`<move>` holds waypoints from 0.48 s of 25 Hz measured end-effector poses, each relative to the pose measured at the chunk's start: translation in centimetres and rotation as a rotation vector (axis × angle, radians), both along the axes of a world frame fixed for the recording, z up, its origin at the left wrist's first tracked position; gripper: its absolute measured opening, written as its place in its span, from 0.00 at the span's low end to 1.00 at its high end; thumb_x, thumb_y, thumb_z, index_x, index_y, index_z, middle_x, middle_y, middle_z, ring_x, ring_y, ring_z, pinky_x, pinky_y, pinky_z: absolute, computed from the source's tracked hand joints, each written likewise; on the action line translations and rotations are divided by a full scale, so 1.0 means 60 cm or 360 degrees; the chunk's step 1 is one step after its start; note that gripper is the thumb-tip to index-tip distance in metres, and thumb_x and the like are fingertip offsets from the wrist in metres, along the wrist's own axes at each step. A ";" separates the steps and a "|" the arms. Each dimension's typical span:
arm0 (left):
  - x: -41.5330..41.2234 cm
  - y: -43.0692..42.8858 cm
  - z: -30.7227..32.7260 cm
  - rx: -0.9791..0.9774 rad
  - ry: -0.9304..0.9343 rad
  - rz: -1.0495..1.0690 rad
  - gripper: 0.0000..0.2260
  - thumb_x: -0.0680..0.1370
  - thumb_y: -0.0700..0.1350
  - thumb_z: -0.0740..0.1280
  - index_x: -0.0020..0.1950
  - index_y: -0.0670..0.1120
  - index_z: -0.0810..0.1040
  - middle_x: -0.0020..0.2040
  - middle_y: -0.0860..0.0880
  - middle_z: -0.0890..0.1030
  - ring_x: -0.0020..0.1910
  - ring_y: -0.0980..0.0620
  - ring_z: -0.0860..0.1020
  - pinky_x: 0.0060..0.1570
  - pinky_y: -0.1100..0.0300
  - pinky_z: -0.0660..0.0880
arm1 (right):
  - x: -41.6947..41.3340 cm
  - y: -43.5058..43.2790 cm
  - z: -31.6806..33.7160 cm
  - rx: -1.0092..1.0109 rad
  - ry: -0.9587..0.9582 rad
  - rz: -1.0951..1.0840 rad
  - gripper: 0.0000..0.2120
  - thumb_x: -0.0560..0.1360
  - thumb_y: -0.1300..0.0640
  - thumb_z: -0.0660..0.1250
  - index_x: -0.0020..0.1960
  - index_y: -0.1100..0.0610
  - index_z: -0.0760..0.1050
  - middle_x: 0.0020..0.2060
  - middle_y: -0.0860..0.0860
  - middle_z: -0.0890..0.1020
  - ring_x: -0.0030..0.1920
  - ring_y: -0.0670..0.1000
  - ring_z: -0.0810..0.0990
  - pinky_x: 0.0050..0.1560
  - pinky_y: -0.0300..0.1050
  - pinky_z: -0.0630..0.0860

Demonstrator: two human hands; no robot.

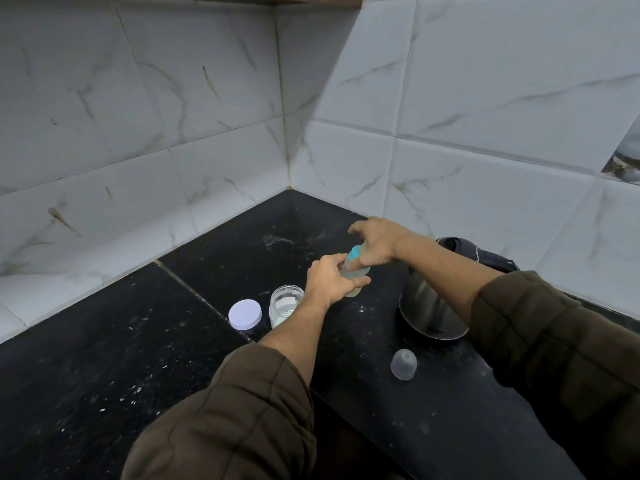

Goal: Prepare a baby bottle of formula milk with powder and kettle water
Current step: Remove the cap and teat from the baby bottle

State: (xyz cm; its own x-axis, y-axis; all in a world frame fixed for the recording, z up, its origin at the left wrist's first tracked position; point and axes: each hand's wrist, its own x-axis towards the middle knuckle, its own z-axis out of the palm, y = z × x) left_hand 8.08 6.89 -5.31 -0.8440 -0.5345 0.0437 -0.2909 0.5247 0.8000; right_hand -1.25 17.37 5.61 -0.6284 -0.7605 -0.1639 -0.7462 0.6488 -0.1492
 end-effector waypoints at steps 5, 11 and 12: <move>0.000 0.000 0.000 -0.0051 -0.0017 -0.0041 0.25 0.65 0.58 0.83 0.59 0.53 0.85 0.47 0.56 0.86 0.49 0.56 0.83 0.57 0.52 0.80 | 0.003 0.007 0.005 0.0069 0.0034 0.0080 0.16 0.72 0.55 0.77 0.58 0.54 0.82 0.45 0.52 0.84 0.43 0.52 0.80 0.42 0.43 0.77; 0.006 0.001 -0.028 0.0075 -0.0061 0.0063 0.26 0.67 0.58 0.82 0.61 0.52 0.83 0.51 0.55 0.86 0.52 0.54 0.83 0.57 0.53 0.79 | 0.005 0.028 0.006 -0.0265 0.0041 0.0200 0.22 0.69 0.55 0.78 0.61 0.53 0.79 0.52 0.49 0.79 0.51 0.52 0.79 0.53 0.48 0.78; 0.007 0.001 -0.031 0.0071 -0.0093 0.0102 0.26 0.68 0.59 0.81 0.62 0.52 0.82 0.52 0.54 0.85 0.54 0.53 0.82 0.57 0.54 0.78 | 0.003 0.037 0.006 -0.0387 0.0025 0.0126 0.23 0.69 0.53 0.79 0.61 0.53 0.79 0.52 0.49 0.80 0.51 0.52 0.79 0.55 0.47 0.78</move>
State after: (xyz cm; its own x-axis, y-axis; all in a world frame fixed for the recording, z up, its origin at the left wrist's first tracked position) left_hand 8.51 6.97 -7.16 -0.8082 -0.5881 -0.0299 -0.3700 0.4676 0.8028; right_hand -1.09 19.59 5.94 -0.5665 -0.8231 0.0390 -0.7966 0.5349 -0.2817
